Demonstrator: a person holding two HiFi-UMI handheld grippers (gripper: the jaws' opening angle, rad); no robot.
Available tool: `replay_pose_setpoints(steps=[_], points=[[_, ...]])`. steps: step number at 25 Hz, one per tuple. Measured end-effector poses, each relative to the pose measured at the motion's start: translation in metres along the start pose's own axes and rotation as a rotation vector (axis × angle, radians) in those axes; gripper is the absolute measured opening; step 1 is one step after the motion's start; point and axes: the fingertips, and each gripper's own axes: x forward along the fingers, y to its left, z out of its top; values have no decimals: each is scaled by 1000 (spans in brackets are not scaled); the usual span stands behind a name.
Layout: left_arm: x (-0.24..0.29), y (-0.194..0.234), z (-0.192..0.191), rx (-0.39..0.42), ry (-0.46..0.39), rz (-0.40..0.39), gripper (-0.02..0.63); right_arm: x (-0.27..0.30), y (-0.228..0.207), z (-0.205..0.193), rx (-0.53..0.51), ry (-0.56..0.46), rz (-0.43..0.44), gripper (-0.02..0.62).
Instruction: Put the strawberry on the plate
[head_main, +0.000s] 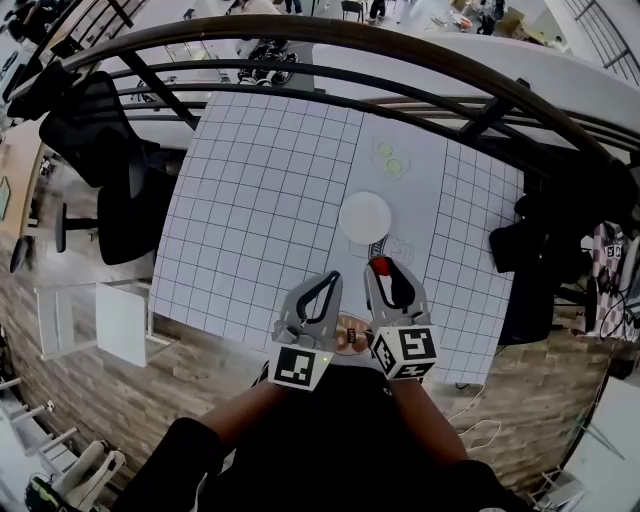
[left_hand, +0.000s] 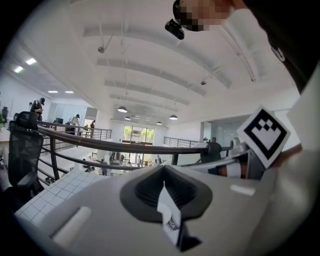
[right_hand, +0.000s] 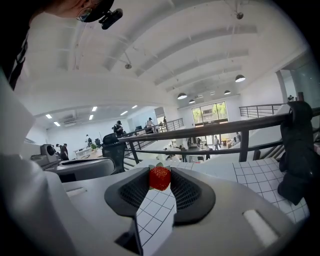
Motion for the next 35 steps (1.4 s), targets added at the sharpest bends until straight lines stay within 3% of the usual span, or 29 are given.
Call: replay_pose_setpoints(steps=[5,14,22,35], points=[[13,-3,-13,-12,24,2,9,19,-15,-10,-36,51,-11,127],[36,-8,-38,56,68,-36,9,61,-37,-37,-71,162,29,127],[50,-6,-54,32,100,-28,9,91,-67,-70,-78,234,-5,127],[60,10,-76,6,131,-3,9,140,-97,-123,-91,385,23,129]])
